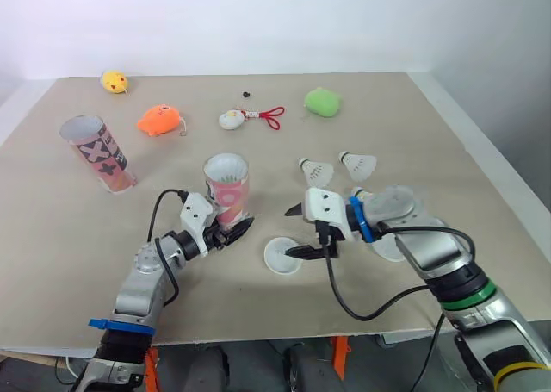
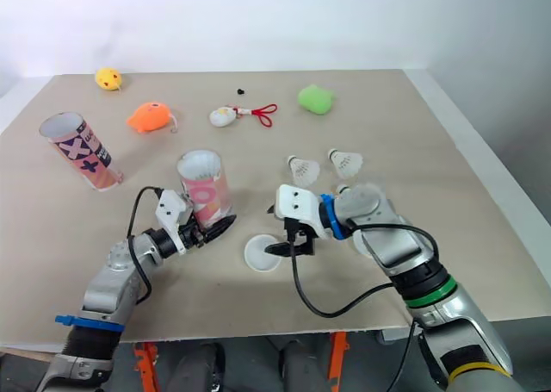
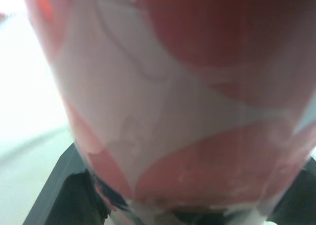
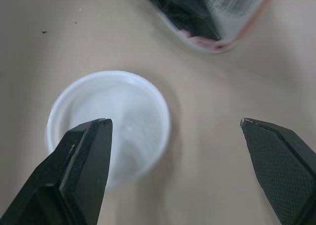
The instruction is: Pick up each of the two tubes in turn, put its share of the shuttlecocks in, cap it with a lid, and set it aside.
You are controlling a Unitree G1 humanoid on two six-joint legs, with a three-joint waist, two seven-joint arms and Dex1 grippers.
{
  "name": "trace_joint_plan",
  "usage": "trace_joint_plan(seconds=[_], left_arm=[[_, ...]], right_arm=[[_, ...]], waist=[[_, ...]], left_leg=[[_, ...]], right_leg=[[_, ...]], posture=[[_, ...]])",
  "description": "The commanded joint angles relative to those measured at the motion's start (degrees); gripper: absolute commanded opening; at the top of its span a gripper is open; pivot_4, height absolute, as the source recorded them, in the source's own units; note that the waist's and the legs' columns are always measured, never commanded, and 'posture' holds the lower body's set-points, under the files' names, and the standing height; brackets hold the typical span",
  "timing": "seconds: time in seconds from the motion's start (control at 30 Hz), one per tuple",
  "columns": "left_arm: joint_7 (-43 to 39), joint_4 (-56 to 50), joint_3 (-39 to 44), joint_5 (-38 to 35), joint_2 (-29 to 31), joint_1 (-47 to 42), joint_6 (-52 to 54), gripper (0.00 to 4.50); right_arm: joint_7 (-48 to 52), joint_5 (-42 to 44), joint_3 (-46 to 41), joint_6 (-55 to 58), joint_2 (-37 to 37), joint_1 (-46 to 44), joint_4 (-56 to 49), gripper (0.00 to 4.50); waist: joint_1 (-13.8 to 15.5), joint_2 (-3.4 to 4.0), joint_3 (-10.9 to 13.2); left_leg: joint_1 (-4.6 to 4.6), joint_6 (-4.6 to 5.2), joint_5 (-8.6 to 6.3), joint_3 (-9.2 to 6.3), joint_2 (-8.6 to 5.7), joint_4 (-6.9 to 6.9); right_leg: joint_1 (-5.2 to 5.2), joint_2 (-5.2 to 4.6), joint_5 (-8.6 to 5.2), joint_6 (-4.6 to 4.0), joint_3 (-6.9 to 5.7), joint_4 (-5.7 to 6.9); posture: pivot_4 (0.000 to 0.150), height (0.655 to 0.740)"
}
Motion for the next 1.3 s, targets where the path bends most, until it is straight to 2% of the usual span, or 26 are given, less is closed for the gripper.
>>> trace_joint_plan(seconds=[0.03, 0.07, 0.17, 0.33, 0.37, 0.4, 0.6, 0.7, 0.8, 0.9, 1.07, 1.3], left_arm=[[1.2, 3.8, -1.2, 2.2, -0.1, 0.9, -3.8, 3.18], [1.5, 4.4, -1.3, 2.1, -0.4, 1.2, -4.2, 3.18], [2.0, 4.7, -1.6, 1.6, -0.9, 2.0, -4.4, 3.18], [2.6, 4.7, -1.7, 1.1, -0.8, 2.6, -3.7, 3.18], [2.7, 4.7, -1.7, 1.1, -0.8, 2.7, -3.5, 3.18], [2.7, 4.7, -1.7, 1.0, -0.7, 2.7, -3.4, 3.18], [3.0, 4.3, -2.0, 1.0, -0.7, 2.3, -3.0, 3.18], [3.2, 4.3, -2.1, 1.0, -0.8, 2.0, -2.9, 3.18], [3.2, 4.5, -1.9, 0.9, -0.9, 1.8, -2.9, 3.18], [3.1, 4.9, -2.0, 0.8, -1.0, 1.6, -2.8, 3.18], [2.7, 5.3, -2.7, 1.2, -1.1, 1.2, -2.7, 3.18], [3.3, 5.6, -3.0, 1.7, -1.0, 0.6, -2.8, 3.18]], right_arm=[[-0.2, -2.3, 1.5, -1.5, -0.1, -1.7, 0.1, 4.44], [0.2, -2.9, 2.3, -1.7, -0.4, -1.7, -0.1, 4.44], [1.7, -4.1, 4.0, -1.7, -1.2, -1.8, -0.8, 3.62], [2.1, -5.0, 4.4, -2.3, -0.5, -2.6, 0.7, 1.17], [2.2, -5.2, 4.5, -2.5, -0.4, -2.7, 1.2, 0.48], [2.3, -5.4, 4.5, -2.7, -0.3, -2.8, 1.5, 0.06], [2.7, -5.3, 3.6, -4.0, 0.3, -3.7, 3.6, 0.06], [4.7, -0.9, 0.1, -2.6, 0.8, -6.0, 2.9, 0.06], [6.0, 8.1, -7.8, 3.0, 2.6, -15.4, 0.8, 0.06], [5.6, 11.7, -11.8, 3.6, 3.9, -25.2, 1.9, 0.06], [2.6, 7.7, -10.1, -2.9, 7.3, -35.6, 7.7, 0.06], [1.5, -0.9, -1.8, -8.9, 10.8, -39.8, 13.6, 0.06]], waist=[[0.0, 0.0, 0.0], [0.0, 0.0, 0.0], [0.0, 0.0, 0.0], [0.0, 0.01, -0.1], [0.0, 0.01, -0.1], [0.0, 0.01, -0.1], [0.0, 0.0, -0.1], [0.0, 0.01, -0.1], [-0.1, 0.11, 0.0], [-0.1, 0.22, 0.0], [0.1, 0.08, -0.1], [0.1, 0.1, -0.1]], left_leg=[[0.0, -0.03, 0.02, 0.0, 0.0, 0.02], [0.01, -0.05, 0.04, 0.0, -0.01, 0.03], [0.07, -0.05, 0.05, 0.0, -0.01, 0.05], [0.18, -0.03, 0.07, -0.03, -0.01, 0.05], [0.18, -0.03, 0.07, -0.02, -0.01, 0.04], [0.19, -0.03, 0.07, -0.02, -0.01, 0.04], [0.19, -0.03, 0.07, -0.02, -0.01, 0.04], [0.21, -0.03, 0.07, -0.02, -0.02, 0.04], [0.2, -0.03, 0.07, -0.04, -0.02, 0.04], [0.18, 0.0, 0.1, -0.15, -0.06, 0.04], [0.23, -0.02, 0.08, -0.23, -0.03, -0.1], [0.18, -0.02, 0.09, -0.19, -0.03, -0.09]], right_leg=[[0.01, 0.0, 0.03, 0.03, 0.01, -0.01], [0.02, 0.0, 0.05, 0.05, 0.01, -0.01], [0.07, 0.0, 0.08, 0.07, 0.03, -0.02], [0.13, 0.03, 0.11, 0.05, 0.04, -0.01], [0.13, 0.03, 0.11, 0.05, 0.05, -0.01], [0.13, 0.04, 0.11, 0.05, 0.06, -0.01], [0.13, 0.04, 0.11, 0.05, 0.07, -0.01], [0.13, 0.05, 0.13, 0.05, 0.08, -0.01], [0.1, 0.07, 0.17, 0.04, 0.09, -0.01], [0.03, 0.15, 0.3, 0.04, 0.18, -0.01], [0.08, 0.18, 0.11, -0.08, 0.07, -0.05], [0.03, 0.16, 0.15, -0.07, 0.1, -0.04]], posture=[[0.15, 0.74], [0.15, 0.74], [0.15, 0.74], [0.15, 0.74], [0.15, 0.74], [0.15, 0.74], [0.15, 0.74], [0.15, 0.74], [0.15, 0.74], [0.15, 0.74], [0.15, 0.74], [0.15, 0.74]])
